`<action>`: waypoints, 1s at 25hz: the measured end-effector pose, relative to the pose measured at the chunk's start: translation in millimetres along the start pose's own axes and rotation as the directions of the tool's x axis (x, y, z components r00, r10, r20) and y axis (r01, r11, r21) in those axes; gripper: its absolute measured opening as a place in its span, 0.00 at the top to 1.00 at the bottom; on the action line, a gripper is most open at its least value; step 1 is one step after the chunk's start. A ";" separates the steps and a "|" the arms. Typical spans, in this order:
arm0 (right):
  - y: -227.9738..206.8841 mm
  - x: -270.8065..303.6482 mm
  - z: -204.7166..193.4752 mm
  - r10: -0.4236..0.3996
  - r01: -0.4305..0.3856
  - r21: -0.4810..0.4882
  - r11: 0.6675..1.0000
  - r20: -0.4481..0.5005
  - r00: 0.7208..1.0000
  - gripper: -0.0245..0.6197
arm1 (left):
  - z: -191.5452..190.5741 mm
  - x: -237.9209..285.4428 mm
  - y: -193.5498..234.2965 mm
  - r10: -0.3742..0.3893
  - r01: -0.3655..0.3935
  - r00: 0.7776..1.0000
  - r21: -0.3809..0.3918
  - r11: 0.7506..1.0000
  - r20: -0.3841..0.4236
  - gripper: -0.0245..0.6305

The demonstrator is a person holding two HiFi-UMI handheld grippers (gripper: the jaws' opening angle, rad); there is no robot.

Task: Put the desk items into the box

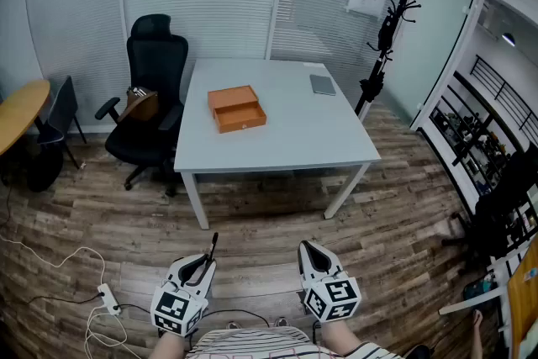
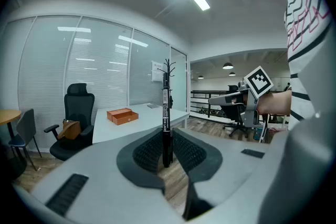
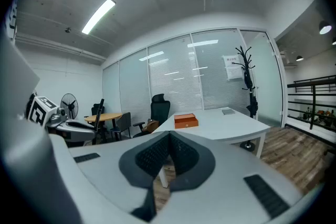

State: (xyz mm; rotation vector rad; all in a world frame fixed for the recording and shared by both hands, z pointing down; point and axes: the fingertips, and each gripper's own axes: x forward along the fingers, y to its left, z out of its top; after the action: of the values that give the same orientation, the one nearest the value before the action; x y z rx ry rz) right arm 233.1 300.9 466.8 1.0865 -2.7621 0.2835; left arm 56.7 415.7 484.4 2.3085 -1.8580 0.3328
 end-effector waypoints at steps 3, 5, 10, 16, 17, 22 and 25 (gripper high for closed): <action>8.1 6.3 -1.9 -0.005 0.005 0.003 1.000 -0.001 1.000 0.92 | -3.6 -3.2 9.5 -0.003 0.003 1.000 0.000 1.000 -0.004 0.86; 12.2 11.1 -4.1 -0.008 0.008 0.005 1.000 0.001 1.000 0.92 | -7.2 -3.9 16.2 -0.004 0.004 1.000 -0.001 1.000 -0.008 0.86; 14.9 24.2 -6.0 -0.009 0.009 0.043 0.999 0.017 1.000 0.92 | -13.1 0.2 31.3 -0.005 0.005 1.000 -0.005 1.000 -0.015 0.86; -3.0 50.5 -9.4 -0.018 0.019 0.076 0.997 -0.006 1.000 0.92 | -11.1 24.4 51.8 0.007 -0.008 1.000 -0.028 1.000 -0.017 0.86; -7.4 56.8 -9.2 -0.016 0.017 0.083 0.996 -0.010 1.000 0.92 | -10.2 30.6 55.5 0.011 -0.011 1.000 -0.031 0.999 -0.020 0.86; -35.6 96.9 2.8 0.000 0.001 0.099 0.995 -0.007 1.000 0.92 | 2.4 72.4 73.9 0.021 -0.022 0.999 -0.032 0.999 -0.034 0.86; -57.7 123.0 10.0 0.014 -0.014 0.108 0.994 -0.003 1.000 0.92 | 13.3 104.5 85.4 0.034 -0.035 0.999 -0.029 0.999 -0.031 0.86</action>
State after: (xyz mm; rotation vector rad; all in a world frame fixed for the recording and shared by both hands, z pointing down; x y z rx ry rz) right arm 182.9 176.4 490.5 1.0904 -2.7808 0.4407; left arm -4.4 295.5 498.6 2.2419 -1.8770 0.3413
